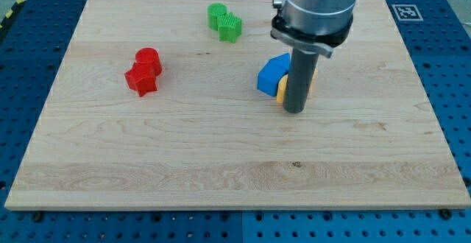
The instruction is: Push the hexagon into the blue blocks
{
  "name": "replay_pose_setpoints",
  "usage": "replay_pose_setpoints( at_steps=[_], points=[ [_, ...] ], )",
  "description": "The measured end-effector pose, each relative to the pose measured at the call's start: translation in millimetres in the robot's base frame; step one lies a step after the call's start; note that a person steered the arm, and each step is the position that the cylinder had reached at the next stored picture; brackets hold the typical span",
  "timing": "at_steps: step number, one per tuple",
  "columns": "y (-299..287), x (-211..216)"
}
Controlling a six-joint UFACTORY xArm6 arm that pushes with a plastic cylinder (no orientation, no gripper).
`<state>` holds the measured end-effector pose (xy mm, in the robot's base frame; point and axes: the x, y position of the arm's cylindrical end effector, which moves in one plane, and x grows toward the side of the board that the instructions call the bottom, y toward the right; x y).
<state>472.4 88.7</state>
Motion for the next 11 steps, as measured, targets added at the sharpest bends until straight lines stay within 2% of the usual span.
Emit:
replay_pose_setpoints(
  at_steps=[1,3,4,5,8,11],
  points=[
    [3.0,-13.8],
    [11.2,-11.8],
    [47.7,-7.3],
    [69.6,-20.4],
    [54.0,-67.6],
    [44.0,-90.5]
  ],
)
